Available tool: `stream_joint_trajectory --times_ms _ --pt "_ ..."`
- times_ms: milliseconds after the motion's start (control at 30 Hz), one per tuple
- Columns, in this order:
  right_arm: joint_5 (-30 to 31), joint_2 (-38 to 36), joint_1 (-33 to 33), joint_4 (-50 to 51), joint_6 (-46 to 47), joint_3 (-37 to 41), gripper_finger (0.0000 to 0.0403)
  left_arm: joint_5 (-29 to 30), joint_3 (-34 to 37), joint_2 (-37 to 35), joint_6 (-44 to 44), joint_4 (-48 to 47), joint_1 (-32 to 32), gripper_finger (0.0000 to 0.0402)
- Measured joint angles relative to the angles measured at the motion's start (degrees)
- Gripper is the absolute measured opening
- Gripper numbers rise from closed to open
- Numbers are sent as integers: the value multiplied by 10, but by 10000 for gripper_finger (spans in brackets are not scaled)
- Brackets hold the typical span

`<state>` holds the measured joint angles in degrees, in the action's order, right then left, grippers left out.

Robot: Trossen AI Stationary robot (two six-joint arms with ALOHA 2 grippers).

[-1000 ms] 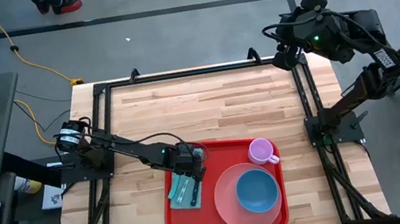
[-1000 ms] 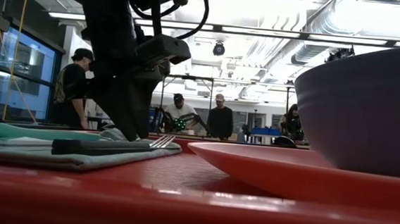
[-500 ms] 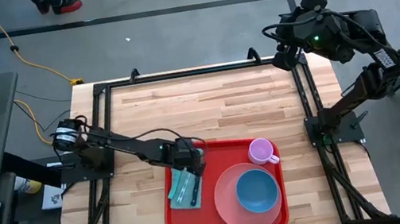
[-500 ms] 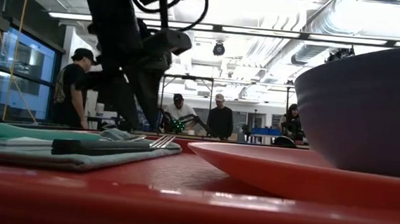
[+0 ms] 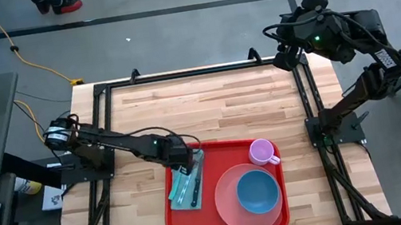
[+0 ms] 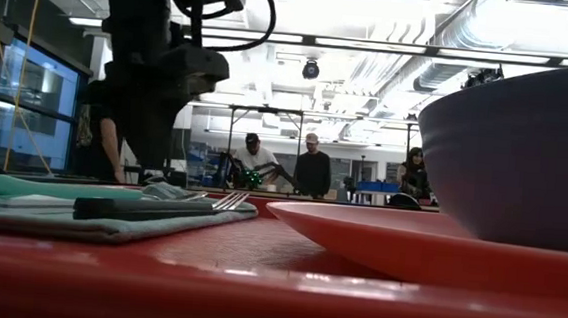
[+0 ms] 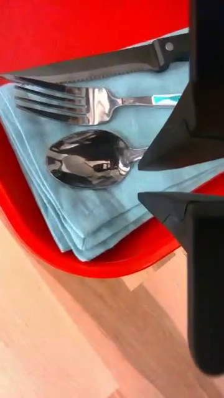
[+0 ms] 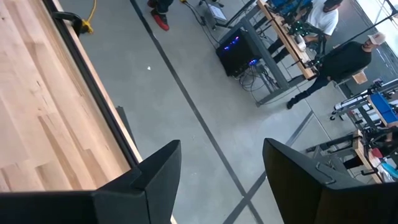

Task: Set up tray
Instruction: Adjust the red serving tray

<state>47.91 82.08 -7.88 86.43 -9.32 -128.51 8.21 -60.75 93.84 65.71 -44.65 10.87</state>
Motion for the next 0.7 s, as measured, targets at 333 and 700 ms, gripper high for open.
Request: stream_joint_trajectory --times_ms 333,700 --pt "1 0 0 0 -1 0 206 -53 0 0 -34 -1 4 18" --pt "1 0 0 -1 -1 0 206 -107 0 1 -25 -19 46 19"
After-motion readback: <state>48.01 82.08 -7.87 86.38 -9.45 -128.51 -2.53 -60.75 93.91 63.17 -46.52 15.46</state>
